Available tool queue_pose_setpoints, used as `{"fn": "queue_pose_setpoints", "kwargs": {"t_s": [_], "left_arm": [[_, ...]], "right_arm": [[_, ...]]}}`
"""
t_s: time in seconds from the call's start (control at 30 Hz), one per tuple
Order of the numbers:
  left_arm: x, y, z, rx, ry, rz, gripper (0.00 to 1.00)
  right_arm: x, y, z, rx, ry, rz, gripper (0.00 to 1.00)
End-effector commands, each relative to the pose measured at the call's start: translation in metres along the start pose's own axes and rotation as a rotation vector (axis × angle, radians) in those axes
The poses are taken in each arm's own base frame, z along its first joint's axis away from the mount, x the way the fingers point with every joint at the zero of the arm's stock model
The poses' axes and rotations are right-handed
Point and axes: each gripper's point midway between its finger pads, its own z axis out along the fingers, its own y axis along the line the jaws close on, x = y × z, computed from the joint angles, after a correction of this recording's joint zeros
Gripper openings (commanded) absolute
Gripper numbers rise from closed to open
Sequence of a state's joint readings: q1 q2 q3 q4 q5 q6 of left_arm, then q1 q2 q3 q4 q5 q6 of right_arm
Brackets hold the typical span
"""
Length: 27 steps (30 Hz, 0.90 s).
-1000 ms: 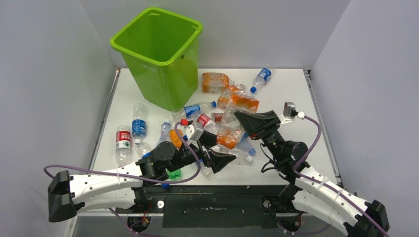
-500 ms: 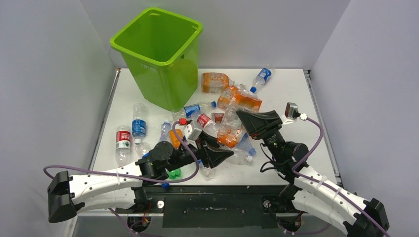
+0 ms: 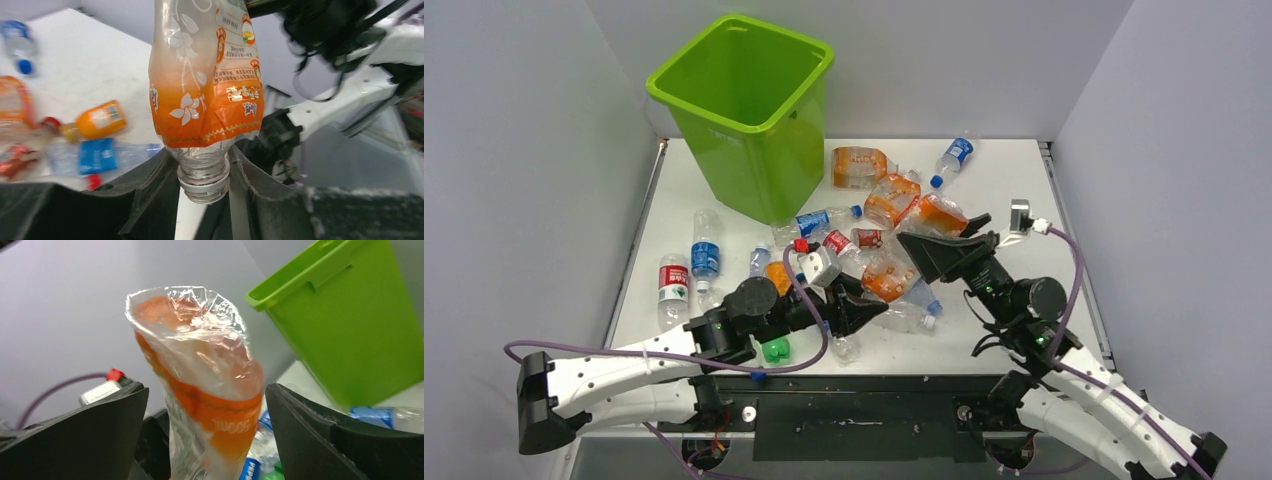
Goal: Put the plastic bottles in the bin
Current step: Place the plastic bottle in the trash bin.
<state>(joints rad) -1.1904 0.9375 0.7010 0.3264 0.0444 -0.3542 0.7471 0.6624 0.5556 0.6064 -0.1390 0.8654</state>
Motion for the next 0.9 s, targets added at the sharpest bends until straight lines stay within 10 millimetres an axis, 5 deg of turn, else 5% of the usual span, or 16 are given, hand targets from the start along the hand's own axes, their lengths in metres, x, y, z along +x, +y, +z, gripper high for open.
{"fn": "queue_pose_setpoints", "kwargs": {"t_s": [0.0, 0.17, 0.4, 0.53, 0.7, 0.87], "left_arm": [[-0.061, 0.021, -0.03, -0.177, 0.03, 0.31, 0.0], [-0.076, 0.053, -0.068, -0.293, 0.268, 0.741, 0.0], [-0.021, 0.097, -0.1, -0.164, 0.797, 1.456, 0.0], [-0.027, 0.117, -0.1, -0.224, 0.881, 1.822, 0.0], [-0.041, 0.096, -0.082, -0.149, 0.78, 1.89, 0.0], [-0.023, 0.067, -0.083, 0.091, 0.858, 1.605, 0.0]], "right_arm": [[-0.024, 0.013, -0.015, 0.131, 0.148, -0.252, 0.9], [-0.052, 0.043, -0.034, 0.149, 0.275, -0.422, 0.9], [-0.034, 0.035, -0.044, 0.211, 0.532, -0.482, 0.9], [-0.008, 0.016, -0.051, 0.254, 0.718, -0.481, 0.9], [0.037, -0.001, -0.068, 0.184, 0.902, -0.45, 0.9], [0.049, -0.012, -0.076, 0.155, 0.949, -0.492, 0.9]]}}
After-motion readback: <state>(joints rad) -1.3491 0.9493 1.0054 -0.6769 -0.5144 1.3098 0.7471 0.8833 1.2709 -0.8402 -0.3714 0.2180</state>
